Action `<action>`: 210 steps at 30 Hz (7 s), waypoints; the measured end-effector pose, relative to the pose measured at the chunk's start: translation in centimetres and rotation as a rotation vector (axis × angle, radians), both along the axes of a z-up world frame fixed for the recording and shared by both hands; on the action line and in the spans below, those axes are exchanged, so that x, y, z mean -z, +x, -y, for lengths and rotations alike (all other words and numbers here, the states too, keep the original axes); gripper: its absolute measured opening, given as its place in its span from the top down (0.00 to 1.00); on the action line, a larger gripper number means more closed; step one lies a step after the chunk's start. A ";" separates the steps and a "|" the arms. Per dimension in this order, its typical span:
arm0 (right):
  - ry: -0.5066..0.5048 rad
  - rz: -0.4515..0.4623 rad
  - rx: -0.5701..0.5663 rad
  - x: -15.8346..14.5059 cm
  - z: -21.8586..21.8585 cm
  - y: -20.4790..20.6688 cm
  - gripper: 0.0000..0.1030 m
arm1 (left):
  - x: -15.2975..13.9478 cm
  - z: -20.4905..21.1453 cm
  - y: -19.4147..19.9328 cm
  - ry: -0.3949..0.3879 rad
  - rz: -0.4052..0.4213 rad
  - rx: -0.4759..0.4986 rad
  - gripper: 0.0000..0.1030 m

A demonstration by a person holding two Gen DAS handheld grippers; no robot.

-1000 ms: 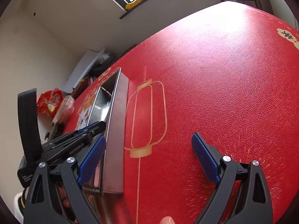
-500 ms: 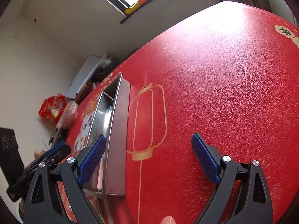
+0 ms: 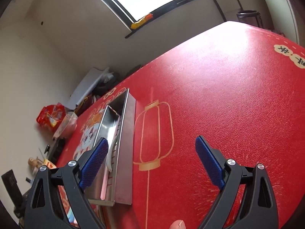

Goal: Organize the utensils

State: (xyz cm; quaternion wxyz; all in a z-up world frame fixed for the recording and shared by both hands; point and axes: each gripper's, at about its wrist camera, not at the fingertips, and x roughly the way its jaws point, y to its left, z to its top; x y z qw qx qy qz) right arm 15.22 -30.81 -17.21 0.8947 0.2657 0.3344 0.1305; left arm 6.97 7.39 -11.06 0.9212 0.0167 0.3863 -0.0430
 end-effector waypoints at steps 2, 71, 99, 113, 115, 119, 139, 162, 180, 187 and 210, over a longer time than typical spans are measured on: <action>-0.013 -0.016 -0.027 -0.3 -0.8 -0.6 0.13 | 0.4 -0.7 -0.7 -0.022 0.000 0.008 0.06; -0.270 -0.075 -0.254 -0.4 -9.4 -7.1 0.14 | 5.7 -0.4 -1.4 -0.058 -0.103 0.147 0.90; -0.540 -0.086 -0.487 0.5 -17.0 -8.4 0.83 | 5.7 -0.6 -1.7 -0.068 -0.095 0.148 0.90; -0.599 -0.124 -0.519 0.6 -17.3 -10.0 0.84 | 5.7 -0.8 -1.5 -0.086 -0.097 0.151 0.89; -0.606 -0.116 -0.516 0.7 -17.2 -10.1 0.84 | 5.7 -0.8 -1.5 -0.088 -0.097 0.152 0.88; -0.622 -0.088 -0.528 0.7 -17.6 -10.3 0.91 | 5.7 -0.8 -1.5 -0.088 -0.097 0.152 0.88; -0.514 -0.081 -0.494 0.9 -17.1 -10.4 0.94 | 5.3 -0.9 -2.0 -0.077 -0.067 0.134 0.93; -0.283 -0.036 -0.289 -5.2 -13.6 -2.6 0.94 | 4.8 -3.2 -2.2 -0.158 -0.044 0.042 0.93; -0.152 -0.274 -0.156 0.3 -15.1 6.6 0.94 | 5.4 -3.2 -1.5 -0.167 -0.079 0.053 0.93; -0.092 -0.303 -0.163 0.9 -15.1 7.3 0.93 | 5.4 -3.2 -1.4 -0.169 -0.081 0.050 0.93; -0.375 0.081 -0.140 -3.1 -9.5 -1.8 0.45 | 5.2 -3.2 -1.7 -0.170 -0.066 0.049 0.93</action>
